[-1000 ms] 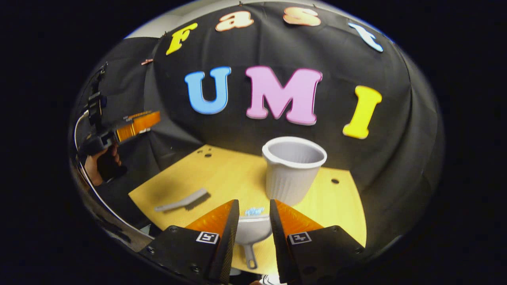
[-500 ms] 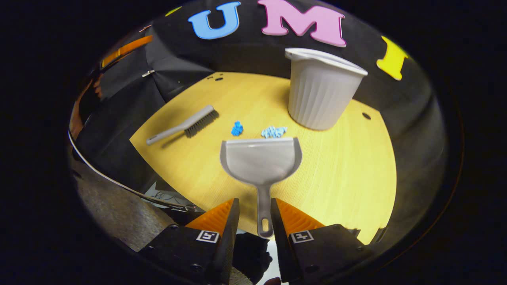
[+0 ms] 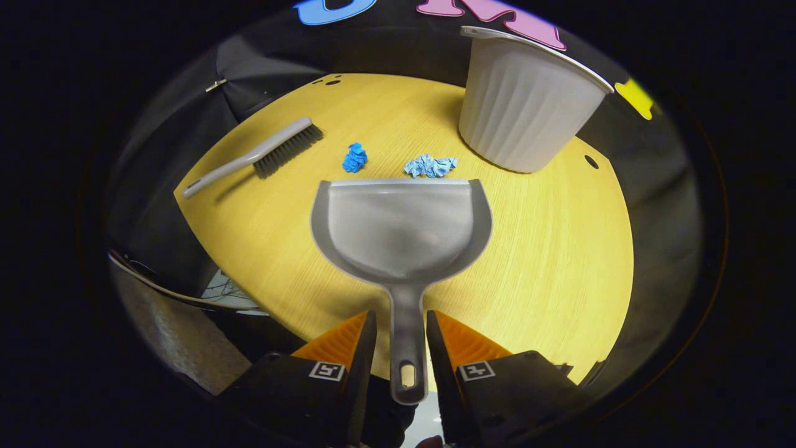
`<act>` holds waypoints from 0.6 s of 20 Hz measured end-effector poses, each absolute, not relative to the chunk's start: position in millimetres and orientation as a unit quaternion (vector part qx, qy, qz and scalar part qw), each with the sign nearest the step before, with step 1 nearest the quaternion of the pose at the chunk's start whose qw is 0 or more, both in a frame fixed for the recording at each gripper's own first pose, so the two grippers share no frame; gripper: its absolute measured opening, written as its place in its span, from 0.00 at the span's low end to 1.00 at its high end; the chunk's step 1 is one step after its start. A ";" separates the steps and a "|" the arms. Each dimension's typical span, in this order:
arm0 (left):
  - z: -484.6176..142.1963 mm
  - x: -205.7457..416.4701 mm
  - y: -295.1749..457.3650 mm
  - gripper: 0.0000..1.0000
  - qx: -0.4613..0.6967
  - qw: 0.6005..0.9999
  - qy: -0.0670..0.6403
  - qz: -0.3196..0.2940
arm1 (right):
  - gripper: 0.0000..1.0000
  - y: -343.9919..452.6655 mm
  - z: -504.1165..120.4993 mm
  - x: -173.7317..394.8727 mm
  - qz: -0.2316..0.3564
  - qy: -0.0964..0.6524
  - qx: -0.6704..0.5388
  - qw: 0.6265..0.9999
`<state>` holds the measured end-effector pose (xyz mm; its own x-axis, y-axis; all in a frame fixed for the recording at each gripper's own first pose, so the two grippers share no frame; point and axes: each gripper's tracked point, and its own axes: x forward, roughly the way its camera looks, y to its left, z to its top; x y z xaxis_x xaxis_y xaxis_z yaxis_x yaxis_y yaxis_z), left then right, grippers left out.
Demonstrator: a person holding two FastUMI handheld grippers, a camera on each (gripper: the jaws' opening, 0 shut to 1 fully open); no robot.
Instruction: Pick up the small broom and dustpan from the desktop, sweep the trash into the dustpan with the broom, and then empty the trash into the garbage bin.
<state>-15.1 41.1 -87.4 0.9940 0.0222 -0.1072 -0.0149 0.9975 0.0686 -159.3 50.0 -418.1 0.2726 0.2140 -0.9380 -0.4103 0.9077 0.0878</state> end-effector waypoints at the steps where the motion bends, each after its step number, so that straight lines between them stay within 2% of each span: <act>1: -89.7 -12.7 43.0 0.46 0.034 0.998 0.056 0.009 | 0.51 50.1 -423.4 -157.2 0.195 0.575 -0.089 0.789; 3: -92.5 -7.6 45.9 0.45 0.035 0.998 0.058 0.008 | 0.48 51.8 -434.9 -153.8 0.192 0.584 -0.092 0.783; 4: -93.3 -4.8 47.2 0.45 0.036 0.998 0.059 0.007 | 0.51 53.5 -440.8 -153.0 0.191 0.591 -0.092 0.778; 5: -96.1 -1.4 47.6 0.45 0.038 0.997 0.061 0.005 | 0.48 55.2 -445.5 -150.8 0.190 0.595 -0.092 0.775; 6: -98.2 1.9 48.6 0.45 0.039 0.997 0.064 0.004 | 0.51 57.3 -450.2 -149.2 0.190 0.601 -0.094 0.771; 12: -120.4 13.5 61.0 0.45 0.030 0.996 0.089 0.005 | 0.53 65.8 -467.4 -141.9 0.185 0.628 -0.096 0.750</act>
